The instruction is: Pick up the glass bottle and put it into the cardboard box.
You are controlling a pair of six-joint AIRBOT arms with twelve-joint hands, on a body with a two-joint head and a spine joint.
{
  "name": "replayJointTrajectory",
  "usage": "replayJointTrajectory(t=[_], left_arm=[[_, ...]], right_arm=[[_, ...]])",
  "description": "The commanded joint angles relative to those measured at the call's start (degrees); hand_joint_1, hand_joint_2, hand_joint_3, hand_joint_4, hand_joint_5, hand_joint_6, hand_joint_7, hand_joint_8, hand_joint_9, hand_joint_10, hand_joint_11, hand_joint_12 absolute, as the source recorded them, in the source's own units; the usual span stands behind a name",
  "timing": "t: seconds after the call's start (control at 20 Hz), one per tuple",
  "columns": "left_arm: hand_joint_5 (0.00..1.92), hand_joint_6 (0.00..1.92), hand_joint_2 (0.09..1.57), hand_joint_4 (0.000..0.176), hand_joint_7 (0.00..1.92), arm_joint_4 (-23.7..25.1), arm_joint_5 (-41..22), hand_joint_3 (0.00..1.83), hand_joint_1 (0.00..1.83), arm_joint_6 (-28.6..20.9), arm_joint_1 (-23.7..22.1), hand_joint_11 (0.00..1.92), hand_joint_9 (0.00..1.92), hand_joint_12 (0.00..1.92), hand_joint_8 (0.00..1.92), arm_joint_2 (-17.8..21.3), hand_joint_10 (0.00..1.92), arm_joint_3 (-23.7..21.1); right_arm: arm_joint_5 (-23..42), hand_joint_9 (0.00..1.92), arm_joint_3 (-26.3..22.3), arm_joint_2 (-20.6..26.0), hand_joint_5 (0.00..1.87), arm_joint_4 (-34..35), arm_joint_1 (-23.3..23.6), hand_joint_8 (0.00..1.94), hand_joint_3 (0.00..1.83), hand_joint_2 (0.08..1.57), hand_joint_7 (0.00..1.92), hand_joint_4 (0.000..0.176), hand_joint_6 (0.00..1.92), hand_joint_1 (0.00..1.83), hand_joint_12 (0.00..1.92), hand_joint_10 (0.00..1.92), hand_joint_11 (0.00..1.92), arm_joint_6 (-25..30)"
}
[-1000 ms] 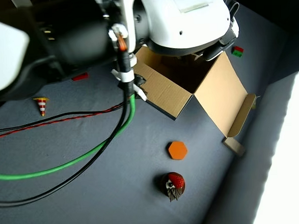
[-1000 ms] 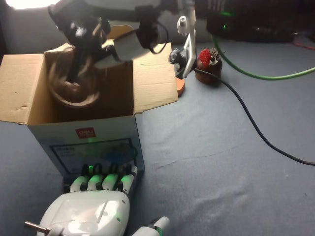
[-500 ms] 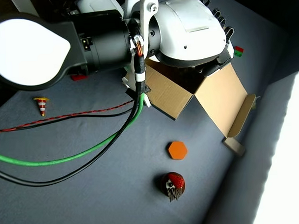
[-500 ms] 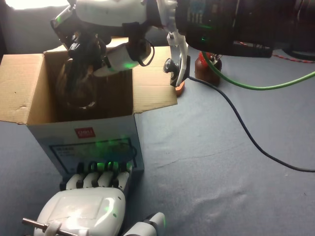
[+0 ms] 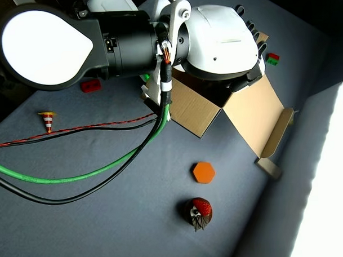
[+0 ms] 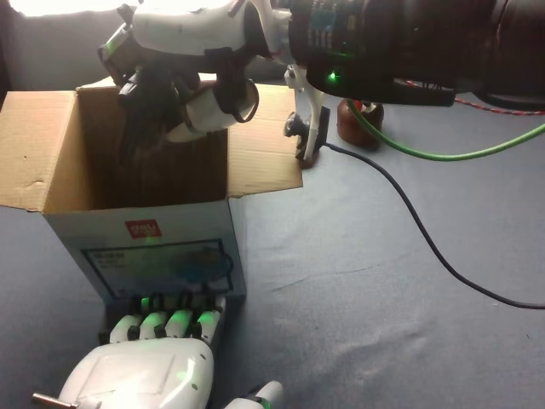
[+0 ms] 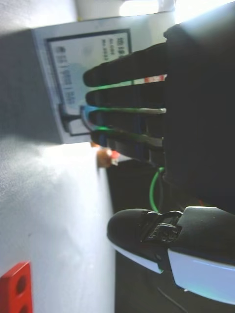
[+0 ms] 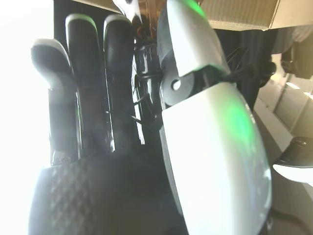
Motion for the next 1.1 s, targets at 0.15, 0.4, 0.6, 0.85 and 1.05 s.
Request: replayJointTrajectory(t=[0.15, 0.4, 0.6, 0.85, 1.05], left_arm=[[0.0, 0.0, 1.28, 0.0, 0.0, 4.5, -3.4, 0.0, 0.0, -0.4, -0.1, 0.0, 0.0, 0.0, 0.0, 0.1, 0.0, -0.7], [0.0, 0.0, 1.28, 0.0, 0.0, 4.3, -3.6, 0.0, 0.0, -1.0, -0.3, 0.0, 0.0, 0.0, 0.0, 0.1, 0.0, -1.1], [0.0, 0.0, 1.28, 0.0, 0.0, 1.7, -4.8, 0.0, 0.0, -0.9, -1.8, 0.0, 0.0, 0.0, 0.0, 0.1, 0.0, -2.8], [0.0, 0.0, 1.28, 0.0, 0.0, -2.0, -4.8, 0.0, 0.0, -0.9, -8.3, 0.0, 0.0, 0.0, 0.0, 0.1, 0.0, -3.6], [0.0, 0.0, 1.28, 0.0, 0.01, -10.0, -12.2, 0.0, 0.0, 7.5, -15.5, 0.0, 0.0, 0.0, 0.0, 0.9, 0.0, -8.3]], right_arm=[[2.4, 0.44, -0.6, 0.2, 0.32, 0.7, 0.4, 0.19, 0.0, 1.12, 0.6, 0.0, 0.57, 0.83, 1.55, 0.68, 0.04, 0.6], [1.7, 0.35, -2.0, 1.7, 0.3, 0.7, 0.8, 0.0, 0.0, 1.05, 0.48, 0.0, 0.25, 0.84, 1.11, 0.27, 0.0, 1.7], [1.9, 0.35, -9.3, 7.6, 0.29, 0.5, 2.1, 0.0, 0.0, 1.01, 0.46, 0.0, 0.21, 0.85, 1.07, 0.23, 0.0, 2.2], [2.0, 0.35, -20.6, 18.6, 0.28, -0.2, 5.4, 0.0, 0.0, 1.0, 0.46, 0.0, 0.19, 0.84, 1.06, 0.22, 0.0, 3.5], [-5.3, 0.36, -30.4, 27.0, 0.32, 0.7, 6.5, 0.0, 0.0, 0.97, 0.45, 0.0, 0.16, 0.77, 1.08, 0.18, 0.0, 6.2]])
